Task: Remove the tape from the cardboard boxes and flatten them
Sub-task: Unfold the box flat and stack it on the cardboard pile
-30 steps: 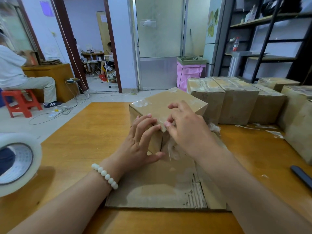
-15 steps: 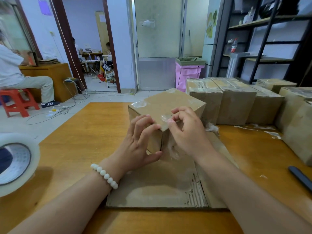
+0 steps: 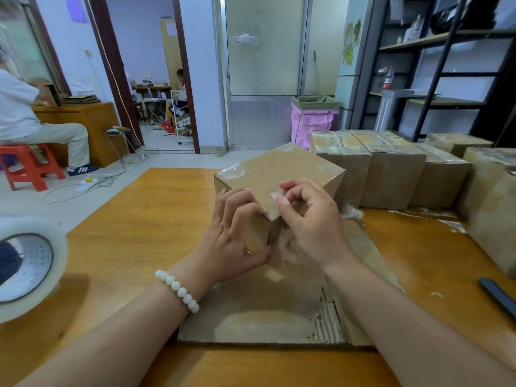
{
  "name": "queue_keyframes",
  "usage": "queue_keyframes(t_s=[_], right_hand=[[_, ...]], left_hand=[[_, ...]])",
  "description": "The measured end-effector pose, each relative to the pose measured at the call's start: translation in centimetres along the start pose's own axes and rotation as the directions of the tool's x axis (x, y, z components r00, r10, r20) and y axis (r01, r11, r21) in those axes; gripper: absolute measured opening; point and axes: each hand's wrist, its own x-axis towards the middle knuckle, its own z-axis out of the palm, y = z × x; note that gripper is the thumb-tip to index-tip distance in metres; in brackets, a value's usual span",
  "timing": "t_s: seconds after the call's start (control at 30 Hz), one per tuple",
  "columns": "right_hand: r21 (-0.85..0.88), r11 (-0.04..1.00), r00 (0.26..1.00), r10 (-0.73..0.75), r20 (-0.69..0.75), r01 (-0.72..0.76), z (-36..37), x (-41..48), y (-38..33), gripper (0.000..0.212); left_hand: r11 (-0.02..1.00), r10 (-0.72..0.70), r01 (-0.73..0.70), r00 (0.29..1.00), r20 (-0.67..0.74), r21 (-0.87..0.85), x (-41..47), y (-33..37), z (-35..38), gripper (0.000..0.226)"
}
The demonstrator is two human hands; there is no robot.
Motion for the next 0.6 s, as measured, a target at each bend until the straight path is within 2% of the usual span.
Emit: queue_keyframes(t_s=[0.1,0.17,0.27,0.33,0.43,0.47,0.57,0.6], right_hand=[[0.095,0.996,1.0,-0.007,0.02,0.005,0.1,-0.2,-0.3,0.017],[0.205,0.977,0.998,0.054,0.043,-0.062,0.3,-0.3,-0.1,0.018],[0.405,0.893,0.98,0.171,0.098,-0.196,0.5,-0.2,0.2,0.024],[0.481,0.837,0.965,0.223,0.135,-0.26,0.5,-0.1,-0.3,0.027],[0.625,0.716,0.947,0.291,0.136,-0.31,-0.2,0.2,-1.1,0.021],[0.64,0.713,0.951,0.29,0.106,-0.288,-0.8,0.5,-1.3,0.019],[0.422,0.9,0.992,0.127,-0.018,-0.108,-2.1,0.7,-0.9,0.014],[0.339,0.938,0.996,0.083,-0.021,-0.071,-2.2,0.6,-0.7,0.008]], left_hand=[[1.0,-0.013,0.013,0.998,-0.055,-0.017,0.2,0.3,-0.2,0.052],[1.0,-0.028,0.027,0.997,-0.079,-0.01,0.1,0.3,-0.5,0.05],[0.997,-0.065,0.061,0.996,-0.067,-0.051,-0.1,0.1,-0.7,0.05],[0.992,-0.098,0.095,0.994,-0.04,-0.082,-0.2,-0.1,-0.8,0.05],[0.977,-0.163,0.162,0.987,0.002,-0.137,-0.5,-1.0,-1.1,0.051],[0.973,-0.175,0.175,0.985,0.013,-0.152,-0.7,-1.3,-1.2,0.052],[0.97,-0.162,0.165,0.986,0.031,-0.179,-1.0,-1.8,-1.5,0.052],[0.97,-0.154,0.157,0.988,0.03,-0.184,-1.1,-1.8,-1.4,0.052]])
